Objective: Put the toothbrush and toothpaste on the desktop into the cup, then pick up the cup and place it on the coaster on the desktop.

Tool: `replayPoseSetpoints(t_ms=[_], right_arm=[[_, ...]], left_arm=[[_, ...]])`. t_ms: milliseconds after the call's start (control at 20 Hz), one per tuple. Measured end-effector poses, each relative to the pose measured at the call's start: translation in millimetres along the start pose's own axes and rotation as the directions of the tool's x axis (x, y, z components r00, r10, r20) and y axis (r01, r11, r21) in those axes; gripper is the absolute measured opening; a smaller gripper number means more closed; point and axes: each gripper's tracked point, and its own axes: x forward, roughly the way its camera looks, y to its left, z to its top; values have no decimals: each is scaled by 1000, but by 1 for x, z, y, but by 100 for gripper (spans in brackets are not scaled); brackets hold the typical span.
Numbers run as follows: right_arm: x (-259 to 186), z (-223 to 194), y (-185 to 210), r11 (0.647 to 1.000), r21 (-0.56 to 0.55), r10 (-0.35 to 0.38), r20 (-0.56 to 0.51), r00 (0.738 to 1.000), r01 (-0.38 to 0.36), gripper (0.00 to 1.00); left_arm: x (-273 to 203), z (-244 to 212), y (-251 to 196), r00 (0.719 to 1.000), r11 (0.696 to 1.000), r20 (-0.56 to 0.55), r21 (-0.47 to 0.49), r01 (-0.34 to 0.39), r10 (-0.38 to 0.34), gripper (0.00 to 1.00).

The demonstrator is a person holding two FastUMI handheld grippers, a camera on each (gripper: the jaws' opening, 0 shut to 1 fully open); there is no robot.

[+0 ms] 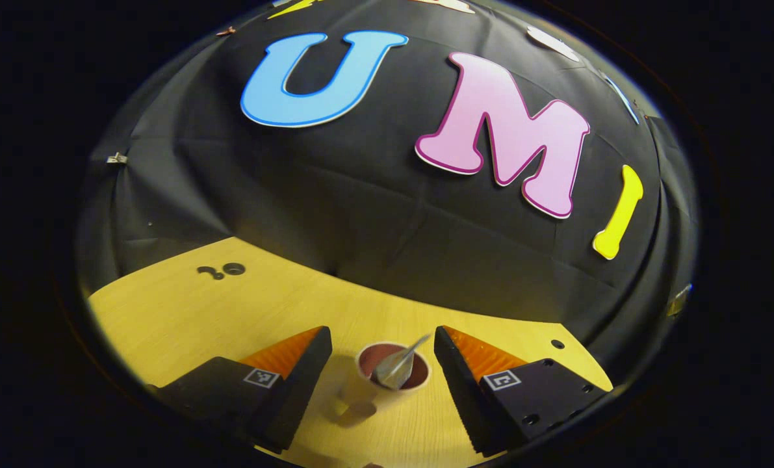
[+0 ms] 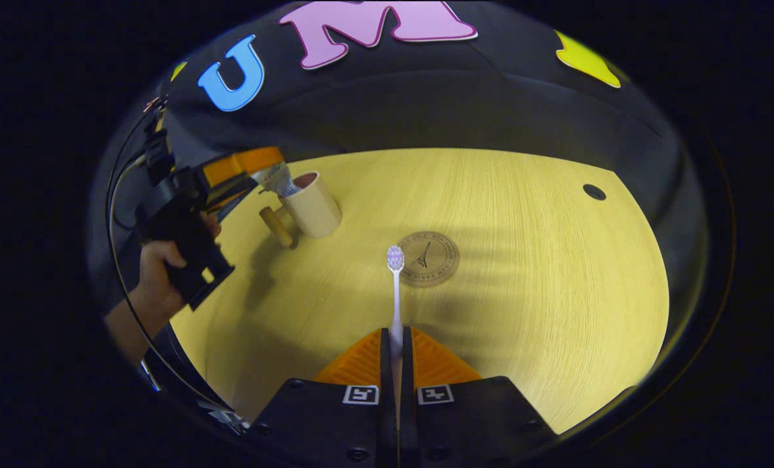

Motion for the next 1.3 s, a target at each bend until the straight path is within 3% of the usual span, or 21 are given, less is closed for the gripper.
replayPoseSetpoints(t_ms=[350,500,800,1000,1150,1300], right_arm=[[1,86,49,996,-63,80,192,978,-69,7],[9,111,69,993,-74,107,233,967,-92,6],[23,163,104,987,-115,144,324,935,-113,7],[36,209,124,987,-115,153,420,894,-115,6],[46,236,135,989,-111,143,492,858,-102,6],[65,243,147,989,-104,146,507,850,-108,6]], left_arm=[[-109,-47,16,992,999,-112,-2,-51,51,98],[-136,-65,17,987,996,-147,-51,-70,62,98],[-161,-74,16,985,991,-160,-107,-80,62,98],[-169,-70,19,988,991,-145,-107,-76,60,98],[-174,-68,33,986,987,-131,-113,-117,102,98],[-179,-72,44,983,979,-126,-142,-148,130,98]])
